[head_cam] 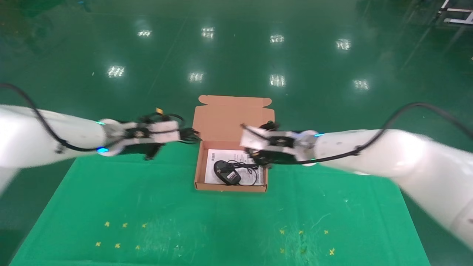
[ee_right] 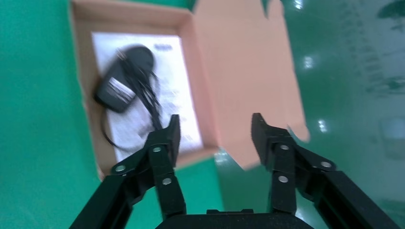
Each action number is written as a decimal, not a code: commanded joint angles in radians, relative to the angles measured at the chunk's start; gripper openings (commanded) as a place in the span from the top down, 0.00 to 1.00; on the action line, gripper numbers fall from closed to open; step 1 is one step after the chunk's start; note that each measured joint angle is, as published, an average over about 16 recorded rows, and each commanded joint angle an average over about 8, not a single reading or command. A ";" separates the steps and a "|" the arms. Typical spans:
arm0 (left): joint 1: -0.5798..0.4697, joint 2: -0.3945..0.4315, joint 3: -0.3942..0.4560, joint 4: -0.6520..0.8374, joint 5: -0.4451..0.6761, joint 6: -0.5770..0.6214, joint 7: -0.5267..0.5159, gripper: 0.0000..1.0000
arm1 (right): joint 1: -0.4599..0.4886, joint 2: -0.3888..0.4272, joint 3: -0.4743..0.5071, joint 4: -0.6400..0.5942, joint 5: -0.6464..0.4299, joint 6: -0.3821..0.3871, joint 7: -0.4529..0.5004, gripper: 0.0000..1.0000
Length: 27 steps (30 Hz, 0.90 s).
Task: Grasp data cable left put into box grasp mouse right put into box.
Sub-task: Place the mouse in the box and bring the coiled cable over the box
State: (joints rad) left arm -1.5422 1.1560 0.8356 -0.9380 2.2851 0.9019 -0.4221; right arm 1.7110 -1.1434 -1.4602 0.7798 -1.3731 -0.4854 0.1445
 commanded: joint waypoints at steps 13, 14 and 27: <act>0.029 0.177 0.015 0.213 -0.111 -0.161 0.172 1.00 | 0.064 0.238 -0.046 0.221 -0.098 0.002 0.152 0.00; 0.029 0.186 0.018 0.225 -0.124 -0.171 0.185 1.00 | 0.068 0.253 -0.050 0.238 -0.108 0.002 0.166 0.00; 0.035 0.217 0.140 0.273 -0.268 -0.267 0.249 0.18 | 0.126 0.360 -0.101 0.395 -0.239 -0.042 0.332 0.00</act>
State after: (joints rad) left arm -1.5068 1.3718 0.9630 -0.6679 2.0292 0.6393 -0.1732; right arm 1.8319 -0.7878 -1.5569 1.1653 -1.6013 -0.5214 0.4634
